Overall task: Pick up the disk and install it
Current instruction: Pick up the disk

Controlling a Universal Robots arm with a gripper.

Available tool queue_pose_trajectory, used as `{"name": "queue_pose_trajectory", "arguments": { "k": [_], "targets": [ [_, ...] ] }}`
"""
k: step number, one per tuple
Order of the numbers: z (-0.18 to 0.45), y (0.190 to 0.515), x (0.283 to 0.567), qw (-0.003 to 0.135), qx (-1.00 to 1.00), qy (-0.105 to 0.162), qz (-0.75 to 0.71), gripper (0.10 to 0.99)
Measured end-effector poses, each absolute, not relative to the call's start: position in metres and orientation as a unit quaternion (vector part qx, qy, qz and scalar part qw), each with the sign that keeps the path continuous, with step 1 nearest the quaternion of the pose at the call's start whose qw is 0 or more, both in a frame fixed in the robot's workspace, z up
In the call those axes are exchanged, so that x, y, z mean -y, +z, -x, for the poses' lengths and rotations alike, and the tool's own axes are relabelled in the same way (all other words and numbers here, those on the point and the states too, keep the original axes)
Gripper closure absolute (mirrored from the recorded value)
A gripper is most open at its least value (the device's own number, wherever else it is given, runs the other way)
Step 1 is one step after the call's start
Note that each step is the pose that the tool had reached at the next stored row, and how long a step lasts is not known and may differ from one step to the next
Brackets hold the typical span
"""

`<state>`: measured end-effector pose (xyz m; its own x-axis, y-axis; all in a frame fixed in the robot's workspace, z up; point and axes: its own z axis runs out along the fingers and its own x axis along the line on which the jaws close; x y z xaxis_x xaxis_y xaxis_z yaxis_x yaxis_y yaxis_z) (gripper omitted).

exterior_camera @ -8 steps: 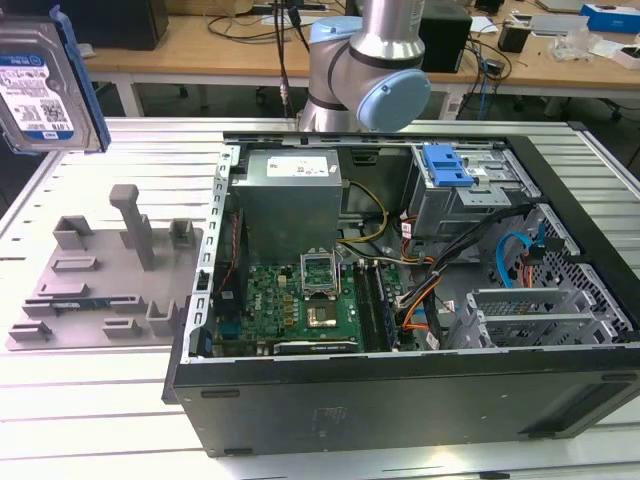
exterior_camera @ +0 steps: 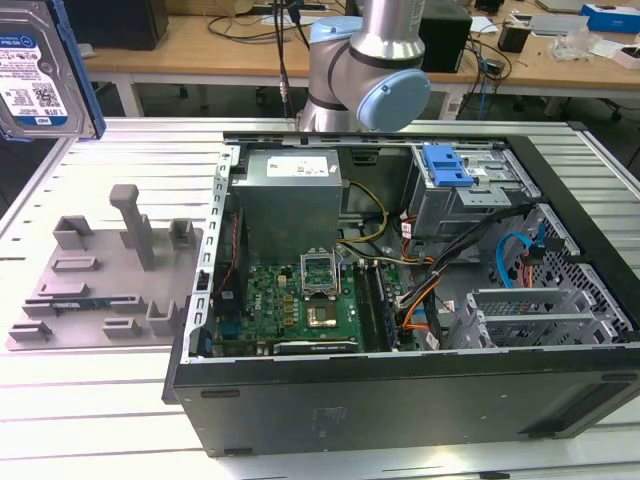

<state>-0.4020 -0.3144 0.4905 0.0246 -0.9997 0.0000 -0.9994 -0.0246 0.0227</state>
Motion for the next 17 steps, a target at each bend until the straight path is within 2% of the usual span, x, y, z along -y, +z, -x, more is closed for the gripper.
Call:
{"name": "queue_pose_trajectory", "arguments": {
  "k": [17],
  "targets": [
    [0.38, 0.49, 0.316, 0.009, 0.698, -0.007, -0.716, 0.718]
  ]
}}
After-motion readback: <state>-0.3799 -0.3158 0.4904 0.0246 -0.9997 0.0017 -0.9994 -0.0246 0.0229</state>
